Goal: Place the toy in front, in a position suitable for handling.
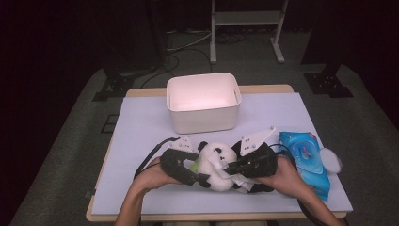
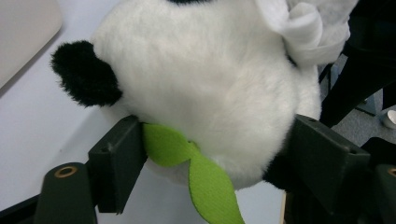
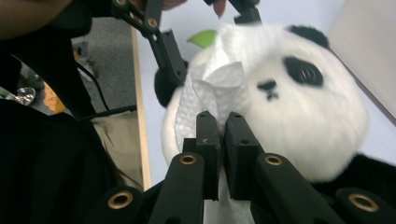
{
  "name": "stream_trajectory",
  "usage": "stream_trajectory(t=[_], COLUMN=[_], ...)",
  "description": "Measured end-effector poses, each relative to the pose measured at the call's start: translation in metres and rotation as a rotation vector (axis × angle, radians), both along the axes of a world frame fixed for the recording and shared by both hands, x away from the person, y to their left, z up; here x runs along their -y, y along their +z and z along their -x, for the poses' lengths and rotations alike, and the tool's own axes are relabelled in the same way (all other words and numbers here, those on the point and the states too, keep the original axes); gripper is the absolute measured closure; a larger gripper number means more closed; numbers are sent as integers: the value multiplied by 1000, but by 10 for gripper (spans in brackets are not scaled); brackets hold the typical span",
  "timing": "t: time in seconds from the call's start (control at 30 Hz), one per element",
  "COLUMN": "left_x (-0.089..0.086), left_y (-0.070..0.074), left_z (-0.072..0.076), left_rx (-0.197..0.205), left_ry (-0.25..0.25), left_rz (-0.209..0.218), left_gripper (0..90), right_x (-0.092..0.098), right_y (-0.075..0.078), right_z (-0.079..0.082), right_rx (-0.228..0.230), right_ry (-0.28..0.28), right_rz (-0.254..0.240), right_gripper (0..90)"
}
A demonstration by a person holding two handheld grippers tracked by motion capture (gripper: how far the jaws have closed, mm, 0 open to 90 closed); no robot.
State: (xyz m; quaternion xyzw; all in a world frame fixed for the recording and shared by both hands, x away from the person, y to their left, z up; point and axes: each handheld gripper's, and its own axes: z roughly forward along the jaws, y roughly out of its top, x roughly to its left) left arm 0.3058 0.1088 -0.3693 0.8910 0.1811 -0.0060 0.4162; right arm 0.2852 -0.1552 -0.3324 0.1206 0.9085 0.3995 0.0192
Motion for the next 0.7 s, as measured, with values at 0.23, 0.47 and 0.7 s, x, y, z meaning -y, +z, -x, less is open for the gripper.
stream_trajectory(t=[0.23, 0.47, 0.7], left_x=[0, 3, 3], left_y=[-2, 2, 2], left_z=[-1, 2, 1], left_rx=[-9, 1, 3], left_ry=[3, -18, -27], left_rz=[0, 22, 47], left_gripper=[202, 202, 191], right_x=[13, 29, 40], right_y=[-12, -17, -16], right_z=[0, 5, 6], right_rx=[-3, 13, 6], right_ry=[-36, -75, -95], right_rz=[0, 17, 17], right_gripper=[851, 852, 852])
